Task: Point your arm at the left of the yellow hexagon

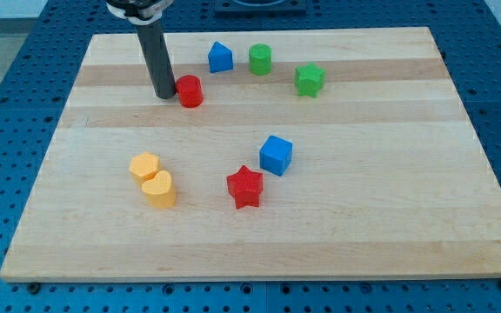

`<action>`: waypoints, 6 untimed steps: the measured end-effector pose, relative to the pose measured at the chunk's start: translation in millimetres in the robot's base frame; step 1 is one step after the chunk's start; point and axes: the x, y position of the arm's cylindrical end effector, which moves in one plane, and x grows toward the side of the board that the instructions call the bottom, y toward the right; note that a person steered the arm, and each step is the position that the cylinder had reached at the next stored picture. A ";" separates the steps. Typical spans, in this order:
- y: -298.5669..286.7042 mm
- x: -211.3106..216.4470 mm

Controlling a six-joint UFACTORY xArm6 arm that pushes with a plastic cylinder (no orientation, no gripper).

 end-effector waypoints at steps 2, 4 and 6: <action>-31.7 14.0; -37.6 63.5; -54.1 129.2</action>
